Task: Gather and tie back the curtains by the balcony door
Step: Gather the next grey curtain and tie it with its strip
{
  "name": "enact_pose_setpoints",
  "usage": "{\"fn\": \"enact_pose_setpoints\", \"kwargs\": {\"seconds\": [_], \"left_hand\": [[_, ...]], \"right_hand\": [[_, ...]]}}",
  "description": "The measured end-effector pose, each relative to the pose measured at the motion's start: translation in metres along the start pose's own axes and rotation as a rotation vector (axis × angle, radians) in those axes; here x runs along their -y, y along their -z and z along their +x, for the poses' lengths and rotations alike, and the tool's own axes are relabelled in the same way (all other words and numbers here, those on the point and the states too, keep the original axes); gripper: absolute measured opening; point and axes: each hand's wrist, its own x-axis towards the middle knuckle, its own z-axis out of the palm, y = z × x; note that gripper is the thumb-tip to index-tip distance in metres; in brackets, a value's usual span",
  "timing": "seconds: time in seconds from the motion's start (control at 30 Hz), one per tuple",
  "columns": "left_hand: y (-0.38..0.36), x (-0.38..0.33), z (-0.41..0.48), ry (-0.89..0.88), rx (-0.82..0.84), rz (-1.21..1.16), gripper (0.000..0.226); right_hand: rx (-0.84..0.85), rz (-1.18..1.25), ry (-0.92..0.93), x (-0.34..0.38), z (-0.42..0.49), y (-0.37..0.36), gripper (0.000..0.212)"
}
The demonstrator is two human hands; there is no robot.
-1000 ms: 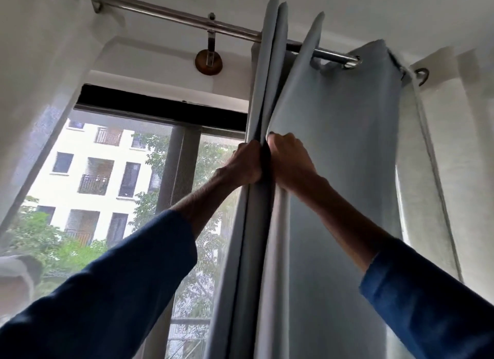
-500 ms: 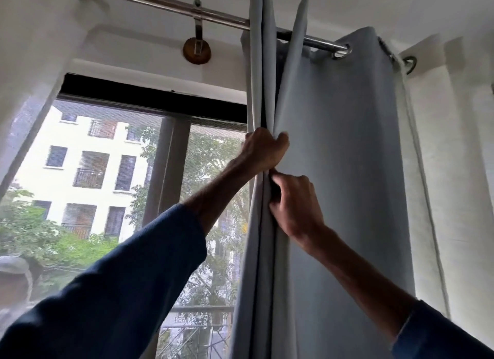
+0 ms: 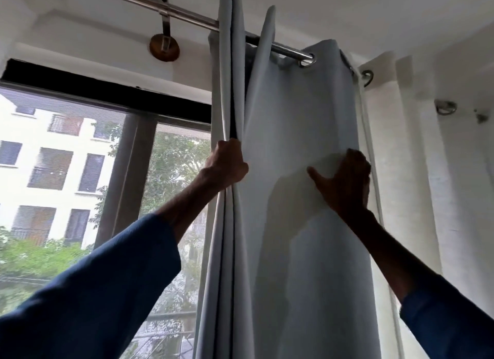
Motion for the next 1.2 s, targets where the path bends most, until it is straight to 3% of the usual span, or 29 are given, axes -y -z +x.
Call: {"fn": "enact_pose_setpoints", "kwargs": {"seconds": [0.03,0.1,0.17,0.23,0.33,0.47,0.57,0.63,0.7,0.77,0.83,0.93,1.1,1.2], "left_hand": [[-0.001,0.0,0.0,0.005,0.001,0.004,0.032],[-0.002,0.0,0.001,0.011,0.003,0.016,0.031],[-0.003,0.001,0.001,0.012,0.005,0.016,0.032],[-0.004,0.004,0.004,0.004,0.014,-0.001,0.032],[-0.004,0.011,0.008,-0.015,0.024,-0.02,0.03],[-0.003,0.018,0.01,-0.046,0.019,-0.002,0.03],[0.0,0.019,0.013,-0.044,0.047,0.025,0.032],[0.003,0.022,0.015,-0.048,0.084,0.021,0.028],[0.009,0.028,0.016,-0.054,0.103,0.01,0.017],[0.013,0.035,0.016,-0.066,0.114,-0.005,0.017],[0.016,0.038,0.013,-0.073,0.135,-0.021,0.022],[0.016,0.031,-0.002,-0.079,0.146,-0.028,0.022],[0.002,0.025,-0.034,-0.062,0.266,-0.042,0.029],[-0.007,0.028,-0.057,-0.066,0.275,-0.05,0.036]], "right_hand": [[0.105,0.02,-0.096,-0.007,0.004,-0.001,0.106],[0.199,0.093,-0.192,-0.012,0.005,-0.003,0.102],[0.161,0.12,-0.165,-0.012,0.003,-0.006,0.071],[0.107,0.159,-0.139,-0.008,0.0,-0.007,0.021],[0.123,0.161,-0.139,0.009,-0.002,-0.015,0.023],[0.085,0.133,0.042,0.061,-0.017,-0.026,0.012],[0.109,0.307,0.069,0.112,-0.031,-0.039,0.026],[0.104,0.32,0.207,0.142,-0.044,-0.045,0.031],[0.105,0.26,0.399,0.156,-0.051,-0.043,0.023],[0.089,0.235,0.478,0.151,-0.048,-0.041,0.024],[0.091,0.284,0.435,0.136,-0.05,-0.048,0.024],[0.09,0.577,0.18,0.11,-0.062,-0.058,0.026],[0.144,0.624,0.125,0.084,-0.104,-0.053,0.01],[0.228,0.679,0.111,0.076,-0.131,-0.04,0.014]]}}
